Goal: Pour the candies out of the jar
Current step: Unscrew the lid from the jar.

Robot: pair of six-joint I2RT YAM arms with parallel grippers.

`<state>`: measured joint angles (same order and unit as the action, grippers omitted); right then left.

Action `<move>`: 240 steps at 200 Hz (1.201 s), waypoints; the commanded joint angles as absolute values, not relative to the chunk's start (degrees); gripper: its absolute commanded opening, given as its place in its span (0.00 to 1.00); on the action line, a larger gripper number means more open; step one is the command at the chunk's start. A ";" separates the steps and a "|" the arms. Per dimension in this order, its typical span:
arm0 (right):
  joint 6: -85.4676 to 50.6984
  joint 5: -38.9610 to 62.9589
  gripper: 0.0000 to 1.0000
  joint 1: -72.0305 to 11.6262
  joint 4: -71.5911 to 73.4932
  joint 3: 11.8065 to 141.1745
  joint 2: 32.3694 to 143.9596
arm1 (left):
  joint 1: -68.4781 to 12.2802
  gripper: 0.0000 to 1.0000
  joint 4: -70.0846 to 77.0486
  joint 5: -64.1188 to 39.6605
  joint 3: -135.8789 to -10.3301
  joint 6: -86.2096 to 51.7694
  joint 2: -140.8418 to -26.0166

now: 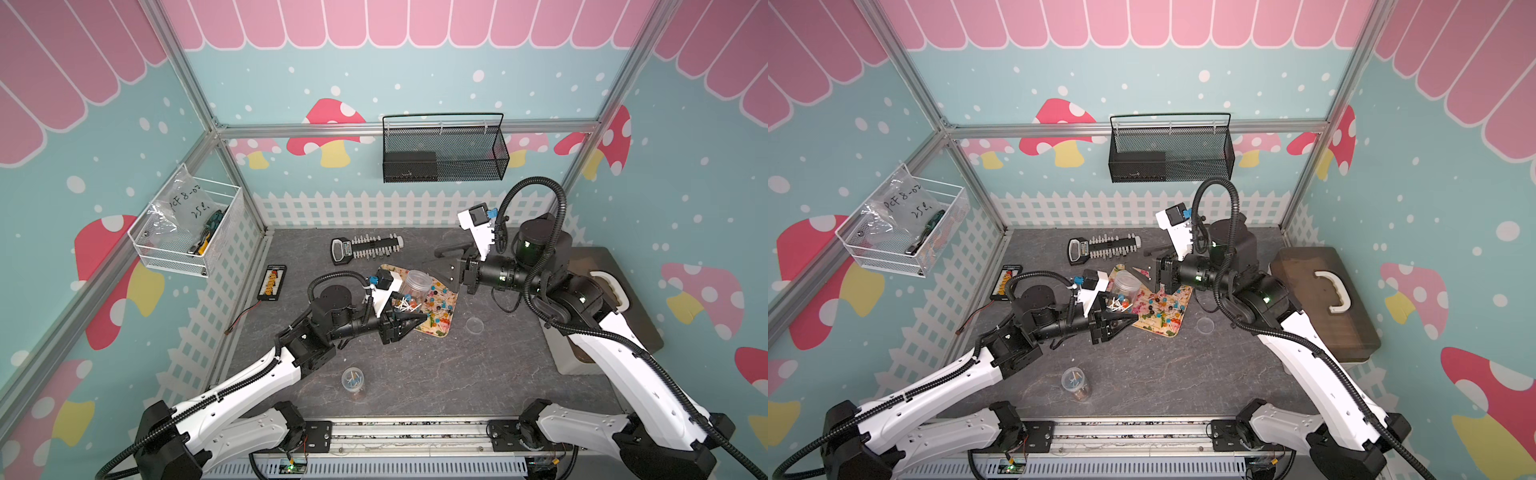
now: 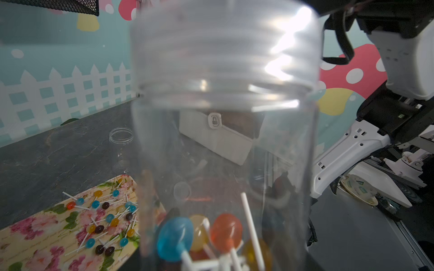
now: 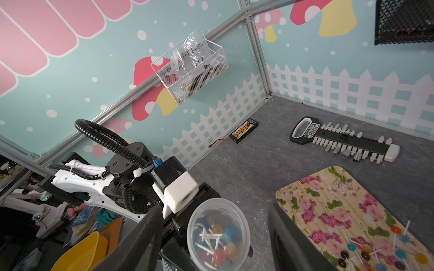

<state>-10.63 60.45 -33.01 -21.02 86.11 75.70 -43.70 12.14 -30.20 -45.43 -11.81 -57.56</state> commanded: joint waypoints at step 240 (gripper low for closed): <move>-32.98 25.07 0.69 -36.40 -29.84 84.64 65.81 | -44.12 0.47 7.92 -27.82 -46.14 -9.94 -59.36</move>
